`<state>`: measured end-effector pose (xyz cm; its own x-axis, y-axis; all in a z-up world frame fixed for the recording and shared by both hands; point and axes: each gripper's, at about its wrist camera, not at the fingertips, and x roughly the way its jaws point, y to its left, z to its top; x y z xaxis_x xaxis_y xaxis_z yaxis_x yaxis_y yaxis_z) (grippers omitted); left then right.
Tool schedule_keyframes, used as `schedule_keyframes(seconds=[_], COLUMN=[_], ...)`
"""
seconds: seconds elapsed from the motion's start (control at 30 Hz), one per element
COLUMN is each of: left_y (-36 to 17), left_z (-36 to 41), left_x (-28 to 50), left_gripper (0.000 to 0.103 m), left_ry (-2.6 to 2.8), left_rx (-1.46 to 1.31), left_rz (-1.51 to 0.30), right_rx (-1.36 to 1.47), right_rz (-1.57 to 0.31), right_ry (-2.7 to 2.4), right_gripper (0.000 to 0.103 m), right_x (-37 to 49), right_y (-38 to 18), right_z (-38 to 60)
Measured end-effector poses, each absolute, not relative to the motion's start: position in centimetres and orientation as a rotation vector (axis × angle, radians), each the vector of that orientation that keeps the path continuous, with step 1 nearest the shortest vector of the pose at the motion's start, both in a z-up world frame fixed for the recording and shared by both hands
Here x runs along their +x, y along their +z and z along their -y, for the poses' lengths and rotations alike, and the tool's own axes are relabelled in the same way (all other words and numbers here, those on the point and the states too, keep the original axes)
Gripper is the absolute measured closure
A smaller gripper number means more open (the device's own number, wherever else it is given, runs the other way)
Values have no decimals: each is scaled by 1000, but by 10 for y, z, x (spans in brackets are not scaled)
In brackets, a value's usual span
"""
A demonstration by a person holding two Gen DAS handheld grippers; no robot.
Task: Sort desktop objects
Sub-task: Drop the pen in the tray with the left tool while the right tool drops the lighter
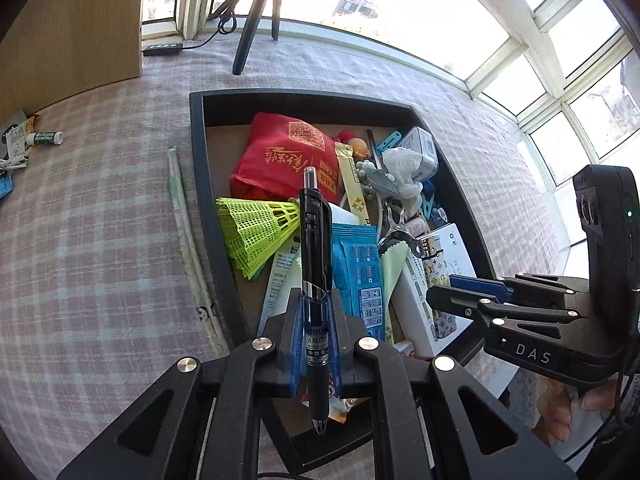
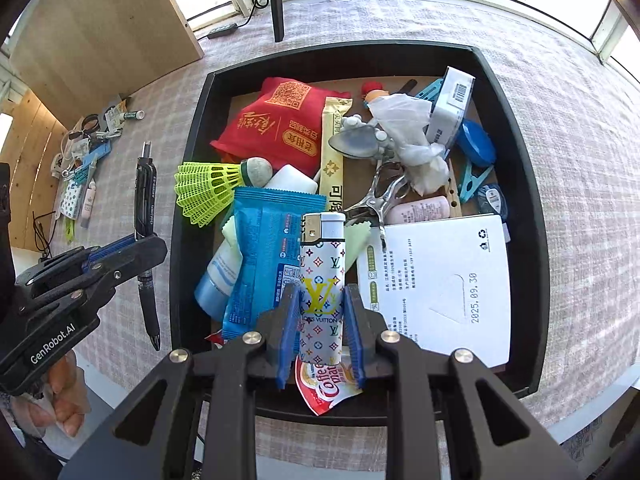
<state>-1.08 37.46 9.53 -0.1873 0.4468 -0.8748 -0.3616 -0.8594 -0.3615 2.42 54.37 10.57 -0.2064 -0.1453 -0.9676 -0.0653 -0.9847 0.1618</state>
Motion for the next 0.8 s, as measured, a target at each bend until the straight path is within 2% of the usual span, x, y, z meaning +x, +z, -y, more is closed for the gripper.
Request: schedule_keyframes(seconds=[0.13,0.17,0.2,0.27,0.57,0.8], left_y=[95,96,96,98,99,98], left_z=[-384,-385,-386,-386,-366,-321], left_x=[-9,-9,-9,-9,-10,-17], left_gripper=[92,80,63,57,59,59], left_ry=[2091,2093,2097,2132,2196,2255], left_rx=[-1570,-1573,-1579,-1568,-1574,-1593], left_rz=[87,83,74,54,48,95], right_rx=[1940,1935,1934,1938,1903,1876], right_rz=[268,269,273,282,262,250], right_ry=[-2373,-2365,-2359,-2366,-2375,-2359], right_gripper=[81,80,80,79,79,79], right_x=[27,27,26,25,19,13], right_y=[101,100,100,100,104,107], right_z=[-554,-556,-557,-560,-551,-526])
